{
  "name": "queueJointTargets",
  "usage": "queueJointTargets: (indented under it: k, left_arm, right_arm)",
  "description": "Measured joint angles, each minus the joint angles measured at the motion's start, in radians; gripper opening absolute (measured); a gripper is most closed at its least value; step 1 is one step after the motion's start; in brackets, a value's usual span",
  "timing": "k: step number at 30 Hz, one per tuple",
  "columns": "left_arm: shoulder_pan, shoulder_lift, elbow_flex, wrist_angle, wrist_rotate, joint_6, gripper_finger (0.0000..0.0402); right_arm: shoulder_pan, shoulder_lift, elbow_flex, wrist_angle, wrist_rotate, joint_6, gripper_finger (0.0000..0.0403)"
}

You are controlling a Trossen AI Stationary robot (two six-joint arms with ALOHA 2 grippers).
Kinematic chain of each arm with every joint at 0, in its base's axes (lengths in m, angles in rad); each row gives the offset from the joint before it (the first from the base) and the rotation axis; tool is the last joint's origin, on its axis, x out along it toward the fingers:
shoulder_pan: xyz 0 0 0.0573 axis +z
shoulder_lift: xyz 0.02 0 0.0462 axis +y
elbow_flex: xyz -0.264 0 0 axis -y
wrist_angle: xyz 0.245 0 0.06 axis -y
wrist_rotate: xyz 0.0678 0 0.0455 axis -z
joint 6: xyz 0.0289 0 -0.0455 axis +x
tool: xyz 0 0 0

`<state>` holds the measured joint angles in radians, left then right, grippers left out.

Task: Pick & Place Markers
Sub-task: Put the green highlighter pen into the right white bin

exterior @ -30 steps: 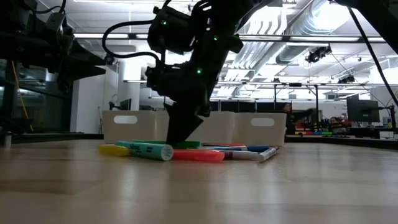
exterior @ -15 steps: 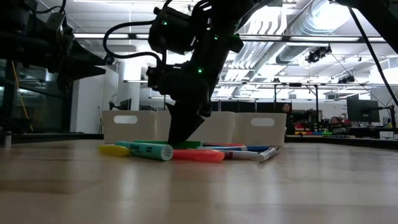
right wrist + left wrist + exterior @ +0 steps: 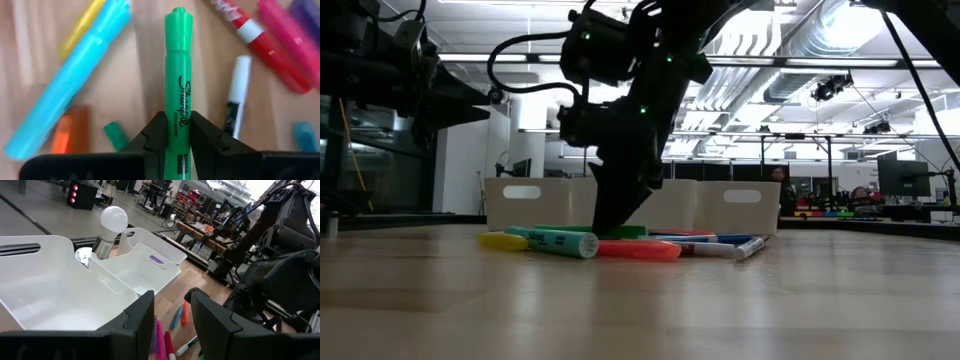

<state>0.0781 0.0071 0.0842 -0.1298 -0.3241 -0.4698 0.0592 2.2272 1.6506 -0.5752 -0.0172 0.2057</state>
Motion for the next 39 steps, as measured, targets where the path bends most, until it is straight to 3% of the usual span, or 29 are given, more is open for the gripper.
queueJointTargets:
  k: [15, 34, 39]
  left_arm:
    - [0.0, 0.0, 0.0, 0.0, 0.0, 0.0, 0.0129]
    - [0.0, 0.0, 0.0, 0.0, 0.0, 0.0, 0.0129]
    - [0.0, 0.0, 0.0, 0.0, 0.0, 0.0, 0.0129]
  right_arm:
    - [0.011, -0.082, 0.001, -0.002, -0.02, 0.022, 0.0054]
    - [0.021, -0.169, 0.003, -0.161, -0.018, -0.03, 0.0054]
    - [0.019, -0.204, -0.046, -0.112, -0.017, -0.056, 0.0055]
